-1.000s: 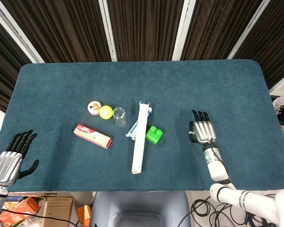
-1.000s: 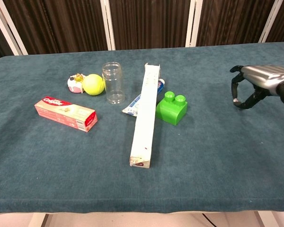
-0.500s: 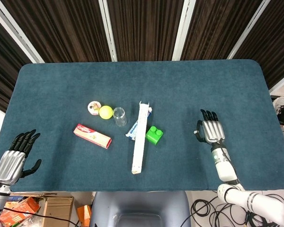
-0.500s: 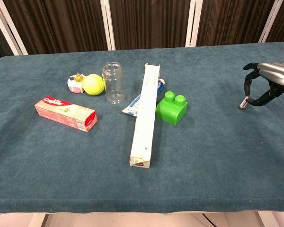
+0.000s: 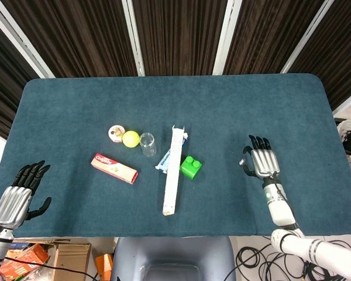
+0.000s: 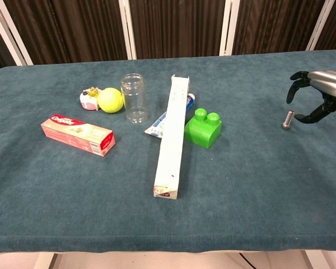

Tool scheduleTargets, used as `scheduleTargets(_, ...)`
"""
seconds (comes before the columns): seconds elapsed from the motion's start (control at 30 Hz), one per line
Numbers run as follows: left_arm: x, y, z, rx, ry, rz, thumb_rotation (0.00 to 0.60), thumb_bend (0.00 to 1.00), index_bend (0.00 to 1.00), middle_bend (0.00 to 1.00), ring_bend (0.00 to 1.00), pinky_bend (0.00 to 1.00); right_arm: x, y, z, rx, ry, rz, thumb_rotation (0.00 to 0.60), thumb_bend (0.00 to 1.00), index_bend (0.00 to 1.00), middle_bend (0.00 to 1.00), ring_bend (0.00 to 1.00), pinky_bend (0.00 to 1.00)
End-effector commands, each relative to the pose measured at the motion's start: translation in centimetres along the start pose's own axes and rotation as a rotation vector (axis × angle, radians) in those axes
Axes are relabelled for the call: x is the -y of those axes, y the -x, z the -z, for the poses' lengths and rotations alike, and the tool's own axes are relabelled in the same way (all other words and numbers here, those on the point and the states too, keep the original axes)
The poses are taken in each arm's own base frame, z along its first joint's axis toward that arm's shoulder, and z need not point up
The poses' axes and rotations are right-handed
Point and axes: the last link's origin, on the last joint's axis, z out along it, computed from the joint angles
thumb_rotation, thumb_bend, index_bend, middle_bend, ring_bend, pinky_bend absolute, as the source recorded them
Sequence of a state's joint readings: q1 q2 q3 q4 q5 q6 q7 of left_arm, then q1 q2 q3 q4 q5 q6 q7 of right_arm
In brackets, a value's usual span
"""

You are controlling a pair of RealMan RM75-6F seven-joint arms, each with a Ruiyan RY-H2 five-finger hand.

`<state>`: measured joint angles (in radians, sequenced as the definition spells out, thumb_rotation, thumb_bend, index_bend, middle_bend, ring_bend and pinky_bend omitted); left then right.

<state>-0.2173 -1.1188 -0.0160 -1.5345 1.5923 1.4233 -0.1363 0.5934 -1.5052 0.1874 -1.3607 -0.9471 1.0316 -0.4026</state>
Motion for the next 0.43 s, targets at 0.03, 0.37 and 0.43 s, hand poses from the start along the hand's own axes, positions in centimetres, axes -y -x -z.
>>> scheduleTargets(0.03, 0.1, -0.2, 0.1, -0.008, -0.005, -0.001, 0.6, 0.37, 0.0, 0.0, 0.0, 0.06, -0.6, -1.1, 4.8, -0.062, -0.046, 0.068, 0.6, 0.31, 0.19, 0.0, 0.0, 0.0)
scheduleTargets(0.37, 0.2, -0.3, 0.6, -0.016, -0.009, -0.004, 0.6, 0.37, 0.0, 0.0, 0.0, 0.06, -4.0, -1.3, 16.2, -0.193, -0.017, 0.183, 0.6, 0.31, 0.0, 0.0, 0.0, 0.0)
scheduleTargets(0.43, 0.1, -0.1, 0.6, -0.01, -0.009, -0.007, 0.6, 0.37, 0.0, 0.0, 0.0, 0.06, -5.2, -1.2, 17.4, -0.204, 0.001, 0.1, 0.6, 0.31, 0.0, 0.0, 0.0, 0.0)
